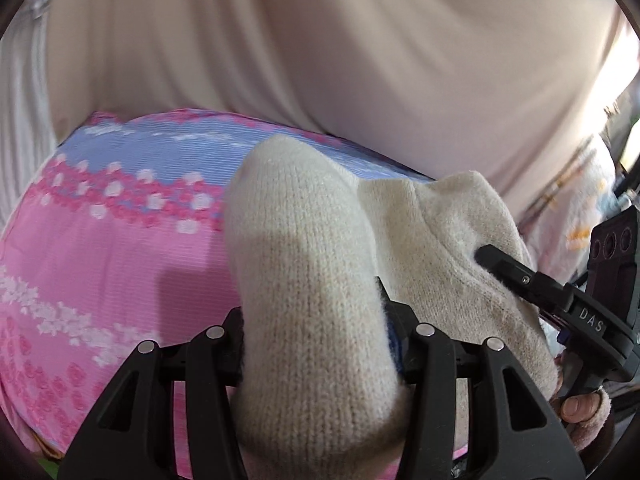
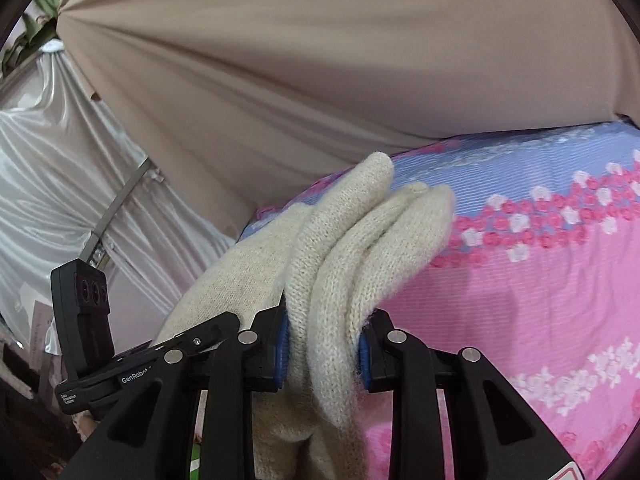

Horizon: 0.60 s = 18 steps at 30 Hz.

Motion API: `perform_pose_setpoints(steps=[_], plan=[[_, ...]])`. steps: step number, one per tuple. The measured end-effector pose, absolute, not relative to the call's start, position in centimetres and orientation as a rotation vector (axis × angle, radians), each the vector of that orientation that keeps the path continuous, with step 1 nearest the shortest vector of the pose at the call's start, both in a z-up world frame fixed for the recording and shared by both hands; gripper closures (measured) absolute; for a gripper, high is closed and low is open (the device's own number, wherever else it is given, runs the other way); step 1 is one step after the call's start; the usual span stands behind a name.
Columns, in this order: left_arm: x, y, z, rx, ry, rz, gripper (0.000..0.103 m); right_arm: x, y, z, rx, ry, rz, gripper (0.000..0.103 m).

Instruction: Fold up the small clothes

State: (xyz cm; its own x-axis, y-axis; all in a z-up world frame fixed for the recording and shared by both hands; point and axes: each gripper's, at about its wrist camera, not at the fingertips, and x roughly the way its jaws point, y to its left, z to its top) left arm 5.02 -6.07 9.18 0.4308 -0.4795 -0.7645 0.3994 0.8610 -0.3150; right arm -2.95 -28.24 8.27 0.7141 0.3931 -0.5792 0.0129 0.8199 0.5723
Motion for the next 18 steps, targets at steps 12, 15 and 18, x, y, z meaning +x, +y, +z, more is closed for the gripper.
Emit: perform_pose_setpoints(steps=[12,15,18], plan=[[11.9,9.4,4.5,-0.098,0.998,-0.387,0.053,7.6,-13.4,-0.1,0.573,0.871,0.331,0.077],[13.8,13.3,-1.1,-0.132,1.049,-0.316,0.046,9.5,-12.3,-8.2,0.576,1.012,0.263,0.066],[14.4,16.4,-6.0,-0.078,1.124,-0.18,0.049,8.4,-12.7,-13.0,0.654,1.14,0.151,0.064]])
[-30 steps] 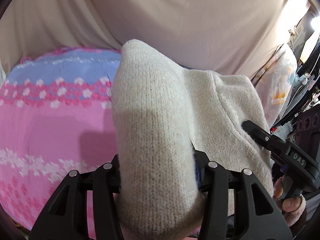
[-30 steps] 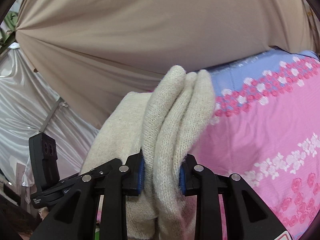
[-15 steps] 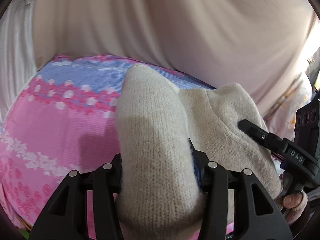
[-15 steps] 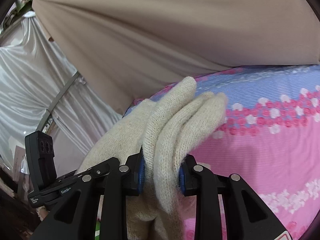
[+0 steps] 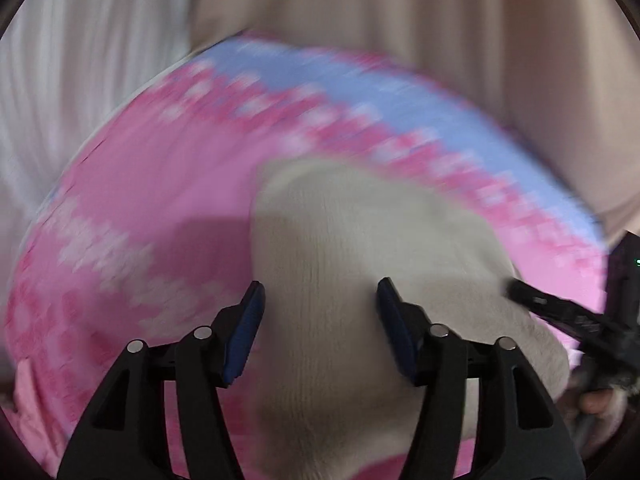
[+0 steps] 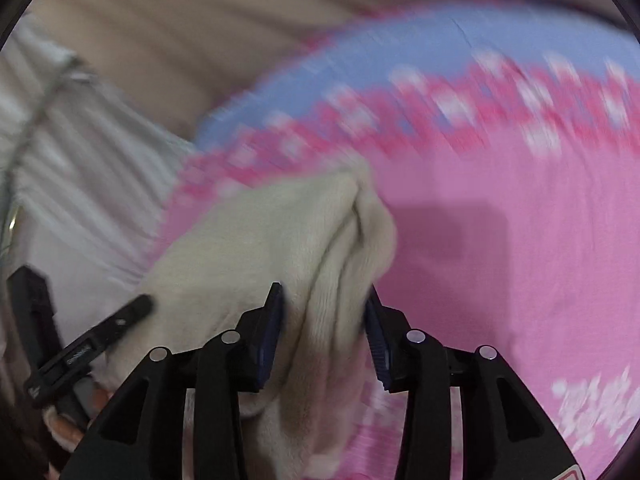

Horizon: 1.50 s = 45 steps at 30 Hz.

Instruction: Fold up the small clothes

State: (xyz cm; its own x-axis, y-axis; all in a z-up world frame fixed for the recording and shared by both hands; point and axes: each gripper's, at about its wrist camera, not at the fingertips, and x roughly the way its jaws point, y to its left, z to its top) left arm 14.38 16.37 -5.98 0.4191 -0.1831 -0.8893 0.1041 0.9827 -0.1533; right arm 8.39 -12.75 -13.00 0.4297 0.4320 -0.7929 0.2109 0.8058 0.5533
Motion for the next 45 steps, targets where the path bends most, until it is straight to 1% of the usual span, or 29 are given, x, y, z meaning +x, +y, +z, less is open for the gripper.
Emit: perform_pose_setpoints(steps=[3,5,7,9,11,13,16,18,19,20,21,23,24,25,26,27,28,29,31,32,35,36,38,40,41,42,43,45], plan=[[13.0,18.9,-5.1,-0.128,1.089,-0.201,0.042,6.0,-12.4,-11.1,0.644,1.101,0.142,0.061],[12.3,19.7,-4.2,-0.166,1.069,-0.224,0.031,5.2,-12.2,-10.5,0.655,1.099,0.155,0.041],[12.1,19.9,-3.9,-0.213,1.08,-0.268,0.027,5.0,-11.7,-11.0,0.651,1.127,0.165,0.04],[12.1,19.2,-4.7,-0.213,1.117,-0.286,0.027,5.3,-11.1,-12.0,0.674,1.17,0.187,0.041],[12.3,18.3,-6.1,-0.168,1.162,-0.279,0.027,5.5,-10.1,-13.1,0.645,1.22,0.191,0.053],[12.1,17.4,-7.9,-0.098,1.203,-0.271,0.026,5.3,-9.7,-14.3,0.626,1.24,0.18,0.053],[11.7,17.3,-8.8,-0.071,1.195,-0.271,0.025,4.7,-10.7,-14.7,0.724,1.231,0.187,0.053],[11.8,17.2,-8.8,-0.076,1.195,-0.27,0.024,4.8,-11.2,-14.5,0.746,1.22,0.176,0.049],[11.9,17.2,-8.7,-0.08,1.198,-0.27,0.023,5.0,-11.3,-14.5,0.748,1.219,0.169,0.045],[12.1,17.1,-8.8,-0.079,1.203,-0.267,0.02,5.5,-11.5,-14.7,0.751,1.222,0.161,0.038],[12.2,17.1,-8.9,-0.075,1.205,-0.267,0.019,6.0,-11.5,-15.1,0.766,1.225,0.161,0.034],[12.4,17.1,-9.1,-0.081,1.212,-0.282,0.019,7.1,-11.6,-16.6,0.856,1.224,0.192,0.03],[12.5,17.1,-9.3,-0.087,1.216,-0.292,0.02,7.2,-11.7,-16.7,0.882,1.192,0.205,0.03],[12.7,17.1,-9.4,-0.098,1.22,-0.313,0.027,7.6,-11.5,-16.9,0.918,1.174,0.267,0.055],[13.0,17.1,-9.6,-0.12,1.227,-0.351,0.039,7.9,-11.4,-17.2,0.961,1.169,0.293,0.067],[13.2,17.0,-9.7,-0.133,1.23,-0.372,0.043,8.1,-11.3,-16.9,0.957,1.157,0.293,0.07],[13.5,16.9,-9.5,-0.133,1.226,-0.38,0.053,8.2,-11.1,-16.2,0.926,1.146,0.298,0.075],[13.8,16.6,-9.0,-0.126,1.215,-0.397,0.06,8.1,-11.0,-14.7,0.884,1.113,0.304,0.078],[14.1,16.1,-7.2,-0.129,1.186,-0.433,0.062,7.6,-11.3,-11.7,0.859,1.047,0.31,0.081],[14.1,15.7,-5.5,-0.137,1.149,-0.465,0.063,6.9,-11.7,-9.4,0.826,0.999,0.306,0.082],[13.6,14.2,-2.3,-0.145,1.067,-0.55,0.062,4.9,-12.6,-4.2,0.705,0.904,0.275,0.082],[13.5,13.4,-1.8,-0.144,1.056,-0.57,0.061,4.6,-13.0,-3.7,0.687,0.902,0.253,0.081],[13.4,11.6,-2.8,-0.095,1.056,-0.559,0.054,4.5,-14.1,-5.4,0.646,0.951,0.183,0.078],[13.4,10.1,-5.3,-0.013,1.062,-0.509,0.049,5.0,-14.5,-9.7,0.609,1.054,0.132,0.075],[13.4,9.1,-7.5,0.052,1.1,-0.463,0.049,5.2,-14.7,-12.6,0.623,1.154,0.08,0.073],[13.3,8.7,-8.8,0.076,1.144,-0.437,0.047,4.7,-15.1,-13.7,0.688,1.178,0.056,0.073],[12.9,9.0,-8.5,0.053,1.139,-0.445,0.047,3.6,-15.6,-12.8,0.756,1.12,0.055,0.072],[11.6,9.6,-6.6,0.042,1.088,-0.445,0.046,2.0,-15.6,-9.8,0.703,1.047,0.02,0.07]])
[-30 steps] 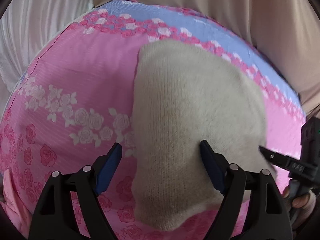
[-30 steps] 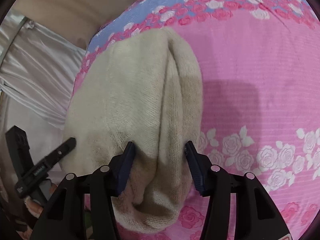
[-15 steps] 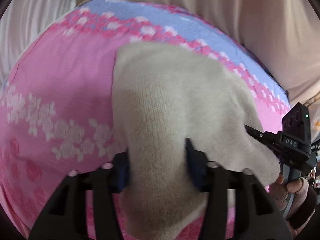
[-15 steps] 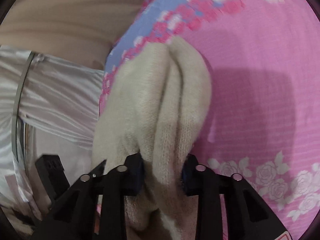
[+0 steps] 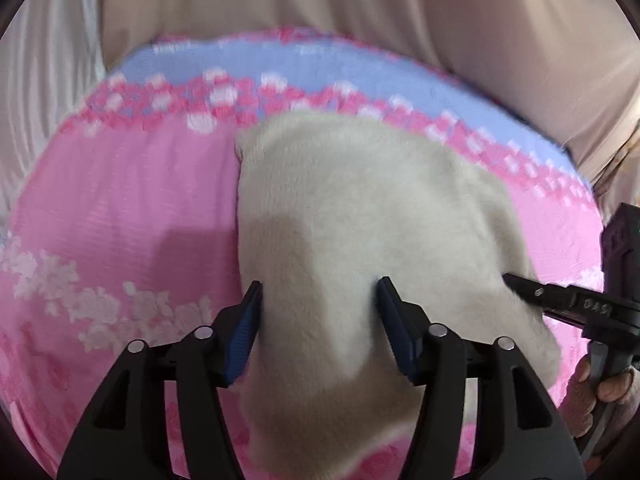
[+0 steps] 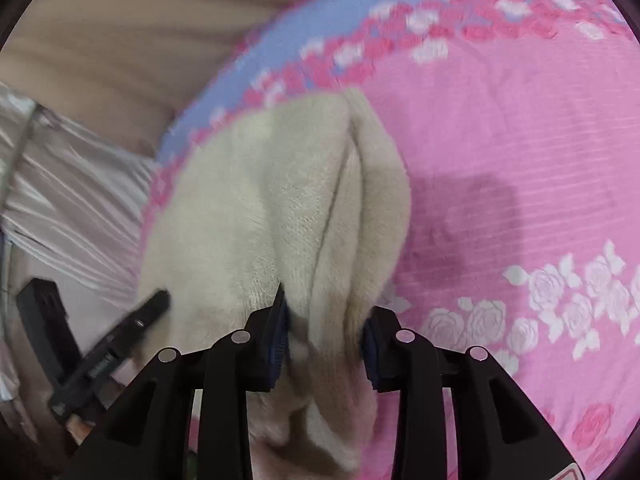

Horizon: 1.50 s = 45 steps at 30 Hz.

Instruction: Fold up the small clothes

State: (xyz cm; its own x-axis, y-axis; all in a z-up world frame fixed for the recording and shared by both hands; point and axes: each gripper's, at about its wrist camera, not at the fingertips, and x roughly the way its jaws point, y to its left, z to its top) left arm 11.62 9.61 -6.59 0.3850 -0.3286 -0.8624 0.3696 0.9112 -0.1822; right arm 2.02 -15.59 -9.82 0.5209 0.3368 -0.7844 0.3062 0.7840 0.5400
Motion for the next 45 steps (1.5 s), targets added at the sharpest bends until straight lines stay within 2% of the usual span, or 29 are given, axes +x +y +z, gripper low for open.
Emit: perform_pose_setpoints(steps=[3,5,8,11,13,16,20,22,25,27,28,29,31,34,38,45], plan=[[10.2,10.6,-3.8,0.015,1.06,-0.426,0.039,0.2,-14.4,-4.6,0.57,0.956,0.0,0.073],[9.6,10.6,-3.0,0.003,1.07,-0.415,0.039,-0.1,-12.6,-2.9,0.477,0.963,0.027,0.094],[8.9,9.8,-4.5,0.033,1.126,-0.38,0.039,0.5,-10.4,-5.3,0.385,1.058,0.073,0.103],[8.5,9.3,-8.2,0.107,1.195,-0.302,0.035,0.8,-9.8,-10.9,0.353,1.197,0.076,0.103],[8.2,9.9,-9.3,0.098,1.22,-0.287,0.033,0.5,-10.5,-9.3,0.416,1.169,0.075,0.103],[7.9,10.7,-9.0,0.076,1.219,-0.281,0.032,-0.3,-9.6,-5.5,0.362,1.093,0.127,0.103],[8.0,10.4,-9.4,0.067,1.239,-0.274,0.029,0.8,-8.3,-11.6,0.319,1.245,0.133,0.103],[8.1,10.2,-8.9,0.063,1.247,-0.267,0.029,0.7,-8.9,-10.1,0.398,1.216,0.101,0.103],[7.8,10.0,-7.1,0.081,1.203,-0.266,0.03,-0.3,-8.8,-5.6,0.354,1.101,0.067,0.094],[7.5,9.8,-6.0,0.084,1.181,-0.265,0.027,-0.7,-8.8,-3.3,0.299,1.049,0.022,0.09],[7.2,9.6,-5.4,0.08,1.171,-0.272,0.021,-0.7,-8.9,-2.6,0.288,1.034,0.004,0.082],[7.1,9.5,-4.9,0.076,1.16,-0.278,0.013,-0.8,-9.0,-1.9,0.285,1.019,-0.023,0.069],[6.6,9.2,-3.6,0.067,1.107,-0.279,0.01,-1.0,-9.2,-1.4,0.298,0.984,-0.059,0.055],[6.1,8.8,-2.5,0.086,1.056,-0.277,0.005,-0.9,-9.4,-1.3,0.304,0.944,-0.102,0.048],[5.4,8.2,-1.6,0.112,1.021,-0.296,0.005,-1.7,-9.0,-2.0,0.312,0.941,-0.15,0.044],[3.7,8.0,-1.3,0.131,0.983,-0.298,0.005,-3.1,-8.6,-2.3,0.314,0.942,-0.193,0.043]])
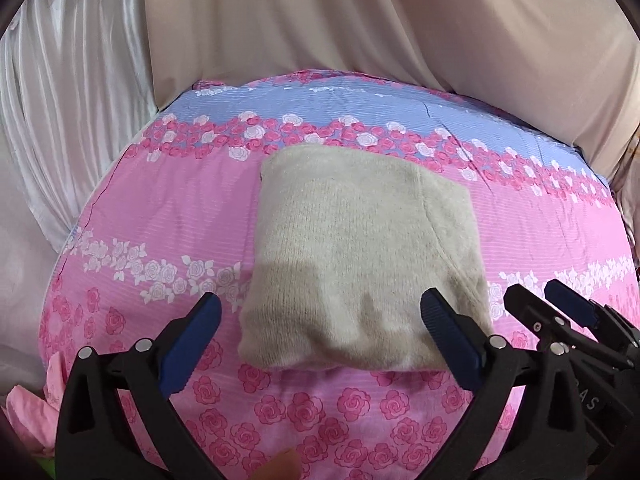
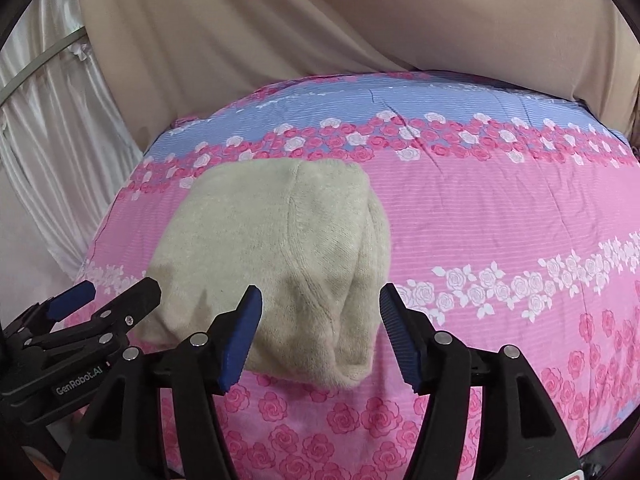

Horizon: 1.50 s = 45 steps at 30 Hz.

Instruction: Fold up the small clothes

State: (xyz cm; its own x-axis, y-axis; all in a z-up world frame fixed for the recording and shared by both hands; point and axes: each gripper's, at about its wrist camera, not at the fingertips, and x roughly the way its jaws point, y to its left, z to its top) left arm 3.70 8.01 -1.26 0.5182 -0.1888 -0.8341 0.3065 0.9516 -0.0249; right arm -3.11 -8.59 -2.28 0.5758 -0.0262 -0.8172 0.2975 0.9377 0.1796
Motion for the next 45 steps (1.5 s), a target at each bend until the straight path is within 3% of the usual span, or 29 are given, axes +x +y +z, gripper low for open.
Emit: perform_pose_setpoints(steps=[45], plan=[[3.0,8.6,-2.1,0.166,0.99,-0.222,0.009,-3.5,-6.9,-2.7,0.256,0.969,-0.185,0.043]])
